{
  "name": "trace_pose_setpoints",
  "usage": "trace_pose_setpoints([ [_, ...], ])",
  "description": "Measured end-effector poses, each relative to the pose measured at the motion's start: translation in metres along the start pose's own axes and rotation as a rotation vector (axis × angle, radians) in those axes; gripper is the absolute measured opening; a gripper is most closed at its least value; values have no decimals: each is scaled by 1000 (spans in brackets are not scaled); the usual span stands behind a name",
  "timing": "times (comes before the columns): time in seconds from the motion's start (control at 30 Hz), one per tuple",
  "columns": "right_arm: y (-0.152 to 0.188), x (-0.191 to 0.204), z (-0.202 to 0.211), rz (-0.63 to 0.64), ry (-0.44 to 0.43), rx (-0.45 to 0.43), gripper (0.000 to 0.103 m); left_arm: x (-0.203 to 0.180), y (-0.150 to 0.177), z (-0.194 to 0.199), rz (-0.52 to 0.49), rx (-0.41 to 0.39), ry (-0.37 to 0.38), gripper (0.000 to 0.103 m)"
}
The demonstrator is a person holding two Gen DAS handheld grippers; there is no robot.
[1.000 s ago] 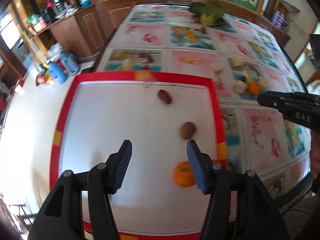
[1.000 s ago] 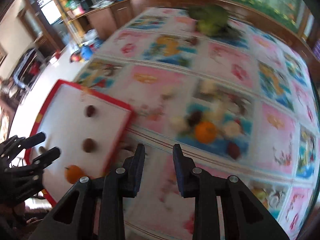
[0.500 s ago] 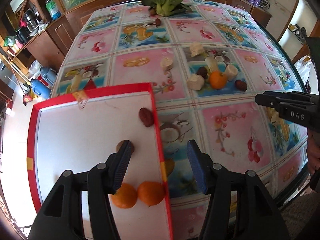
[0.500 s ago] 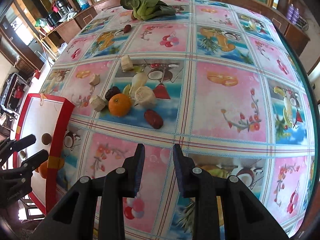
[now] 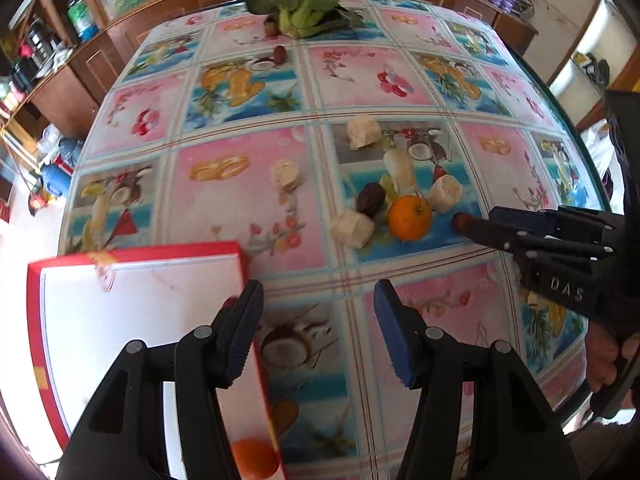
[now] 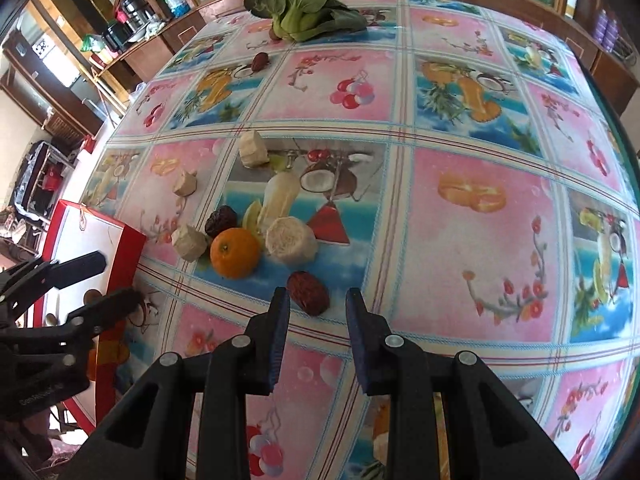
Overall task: Organize fruits
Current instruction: 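Grasp another red date with the right tool while the left tool grasps a beige yam cube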
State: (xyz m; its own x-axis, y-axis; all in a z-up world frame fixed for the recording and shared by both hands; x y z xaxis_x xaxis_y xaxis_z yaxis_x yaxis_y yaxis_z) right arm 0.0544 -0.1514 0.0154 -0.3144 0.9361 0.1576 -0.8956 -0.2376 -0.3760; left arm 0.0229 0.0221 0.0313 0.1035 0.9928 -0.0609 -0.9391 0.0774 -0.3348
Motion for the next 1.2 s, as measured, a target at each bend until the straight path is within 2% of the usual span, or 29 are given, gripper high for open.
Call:
trace_pose_setpoints([
  [0.17, -2, -2, -8, 4, 2, 22, 28, -9, -16, -14, -29, 4, 0, 59],
  [0.33, -3, -3, -12, 10, -14, 29, 28, -9, -29, -37, -55, 43, -15, 59],
  [0.5, -3, -4, -12, 25, -16, 27, 27, -17, -33, -47, -85, 57, 14, 58],
  [0.53, -3, -4, -12, 26, -17, 26, 26, -18, -34, -50, -87, 62, 17, 57],
  [0.57, -3, -4, -12, 28, -14, 26, 25, -18, -34, -52, -85, 67, 20, 50],
  [0.63, -3, -4, -13, 36, -5, 29, 21, -18, -33, -52, -96, 55, 31, 47],
  [0.73, -3, -5, -12, 39, 2, 30, 17, -18, -33, -52, -109, 54, 42, 33],
  [1.0, 9, -8, -4, 2, -1, 49, 17, -15, -17, -37, -62, 60, 61, 33],
  [1.2, 12, 14, 14, 46, -7, 23, 17, 7, 10, 12, 16, -10, 58, 33],
])
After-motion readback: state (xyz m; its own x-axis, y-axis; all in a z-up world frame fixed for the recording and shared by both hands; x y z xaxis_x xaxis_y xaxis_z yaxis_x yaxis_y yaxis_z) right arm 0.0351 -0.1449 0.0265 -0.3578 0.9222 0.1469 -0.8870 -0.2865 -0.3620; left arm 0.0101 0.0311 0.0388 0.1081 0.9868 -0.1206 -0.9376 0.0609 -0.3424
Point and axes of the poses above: each gripper's, at about its wrist camera, not at the fingertips, and z roughly against the way its jaws point, x to its left, y to its underside, the point moved 2 cm from there along -z, roughly the way its jaws point, and after that the axes turned 6 degrees about z, right-handed, at the moved point
